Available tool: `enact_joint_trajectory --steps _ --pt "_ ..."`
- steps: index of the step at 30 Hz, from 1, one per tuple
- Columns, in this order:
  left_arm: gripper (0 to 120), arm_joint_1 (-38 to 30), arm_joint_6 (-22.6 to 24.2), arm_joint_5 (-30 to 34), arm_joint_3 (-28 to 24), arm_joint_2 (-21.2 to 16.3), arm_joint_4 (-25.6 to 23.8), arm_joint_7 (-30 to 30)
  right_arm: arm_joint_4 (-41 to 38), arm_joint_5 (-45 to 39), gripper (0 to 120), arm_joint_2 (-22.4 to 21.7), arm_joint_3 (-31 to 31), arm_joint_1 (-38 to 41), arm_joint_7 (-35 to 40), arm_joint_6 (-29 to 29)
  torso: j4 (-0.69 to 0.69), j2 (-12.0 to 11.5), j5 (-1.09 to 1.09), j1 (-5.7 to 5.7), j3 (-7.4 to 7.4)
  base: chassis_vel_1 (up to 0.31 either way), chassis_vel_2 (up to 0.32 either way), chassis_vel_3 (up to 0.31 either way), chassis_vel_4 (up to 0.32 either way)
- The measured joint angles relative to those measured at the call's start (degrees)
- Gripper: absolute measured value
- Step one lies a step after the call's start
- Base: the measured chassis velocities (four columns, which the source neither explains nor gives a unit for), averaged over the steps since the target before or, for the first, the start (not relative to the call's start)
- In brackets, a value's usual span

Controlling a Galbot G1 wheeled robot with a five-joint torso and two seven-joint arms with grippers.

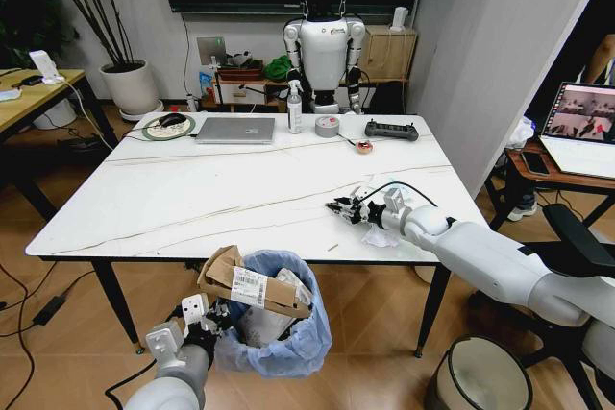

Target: Pick up the trash bin and place the trash from the table into it.

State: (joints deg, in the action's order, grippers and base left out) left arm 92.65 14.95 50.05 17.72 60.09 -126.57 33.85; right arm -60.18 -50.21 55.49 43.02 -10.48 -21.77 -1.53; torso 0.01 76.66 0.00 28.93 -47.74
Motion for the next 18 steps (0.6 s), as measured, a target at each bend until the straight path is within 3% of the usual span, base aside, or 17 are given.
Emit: enact_joint_trajectory --steps 4,10,18 --pt "0 -0.09 0.0 0.03 0.0 0.0 0.05 -0.01 -0.32 -0.04 0 -0.13 0.31 0.11 0.01 0.0 -0.01 0.0 -0.01 0.0 0.0 0.0 0.0 0.0 0.0" --pt "0 -0.15 -0.02 0.03 -0.09 0.05 0.4 -0.05 -2.05 -0.32 0 -0.39 0.34 0.08 0.3 0.12 -0.01 -0.01 0.0 0.0 -0.02 0.0 0.0 0.0 0.0" --pt "0 -0.32 -0.05 0.04 -0.2 -0.1 0.51 -0.1 -10.98 -4.88 0 -1.68 -1.07 1.0 1.39 -0.69 0.0 -0.02 0.0 0.02 -0.02 0.0 0.0 0.0 0.0"
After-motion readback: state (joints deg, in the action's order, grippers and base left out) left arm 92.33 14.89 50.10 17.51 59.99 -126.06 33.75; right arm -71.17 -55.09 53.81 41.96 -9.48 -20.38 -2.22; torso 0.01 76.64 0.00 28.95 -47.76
